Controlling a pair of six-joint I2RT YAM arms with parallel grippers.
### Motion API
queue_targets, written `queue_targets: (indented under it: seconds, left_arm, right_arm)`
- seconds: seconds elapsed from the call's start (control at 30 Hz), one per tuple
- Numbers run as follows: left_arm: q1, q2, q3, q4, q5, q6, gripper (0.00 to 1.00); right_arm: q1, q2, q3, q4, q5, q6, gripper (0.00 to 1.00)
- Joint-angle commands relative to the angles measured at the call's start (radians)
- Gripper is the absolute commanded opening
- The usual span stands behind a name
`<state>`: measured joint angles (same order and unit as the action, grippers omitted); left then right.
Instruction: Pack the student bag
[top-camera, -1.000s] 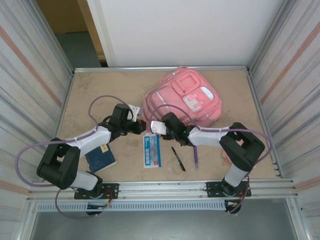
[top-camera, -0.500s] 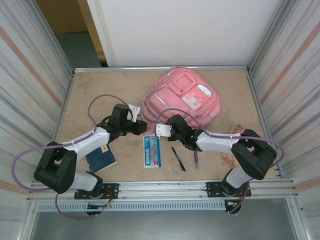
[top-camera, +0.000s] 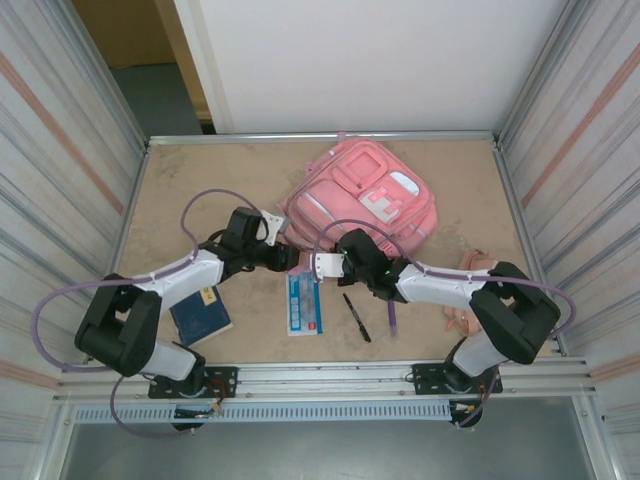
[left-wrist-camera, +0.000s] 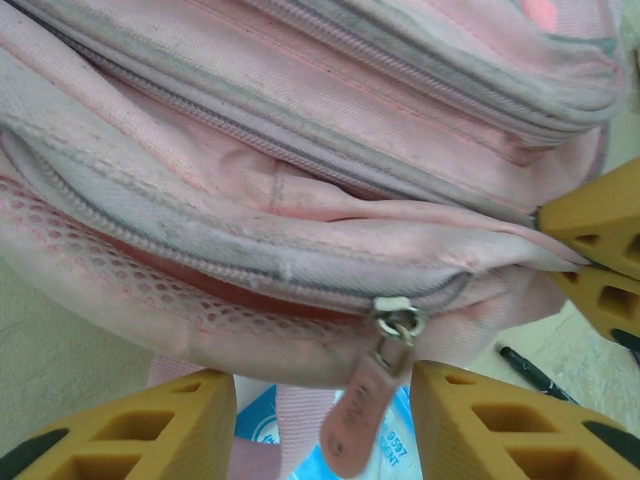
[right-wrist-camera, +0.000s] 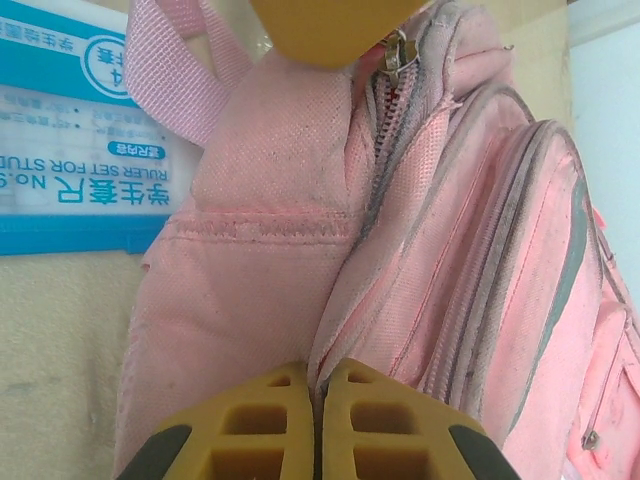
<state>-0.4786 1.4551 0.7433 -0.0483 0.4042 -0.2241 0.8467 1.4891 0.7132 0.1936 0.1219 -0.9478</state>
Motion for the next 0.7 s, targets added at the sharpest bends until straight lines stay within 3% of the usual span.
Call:
queue_targets:
  seconds: [0.0,0.13,0.27,0.4,0.53,0.67]
  left_arm:
    - [-0.012,0.023,0.032,0.011,0.016,0.022,0.49]
    - [-0.036,0.043,0.057,-0.001,-0.014,0.031,0.41]
    - [-0.043,0.021,0.053,0.007,-0.023,0.033,0.02]
    - [-0.031,-0.018,0.032,0.01,-0.073,0.029,0.0]
    - [0.057,-0.001,0.035,-0.018,-0.162,-0.017,0.0]
    - [0.161,0.055,0.056,-0.023,-0.103,-0.049,0.0]
  right_arm:
    - [-0.001,-0.049,0.007,0.032,-0.057,-0.003,0.0]
    - [-0.006,-0.061,-0.007,0.043,-0.087,0.003,0.0]
    - [-0.009,-0.061,0.002,-0.003,-0.098,-0.02,0.0]
    - [-0.077,-0.077,0.029,-0.136,-0.238,-0.062,0.0]
    - [-0.167,-0.102,0.037,-0.189,-0.386,-0.157,0.0]
    - [-0.234,-0.104,0.064,-0.233,-0.399,-0.165,0.0]
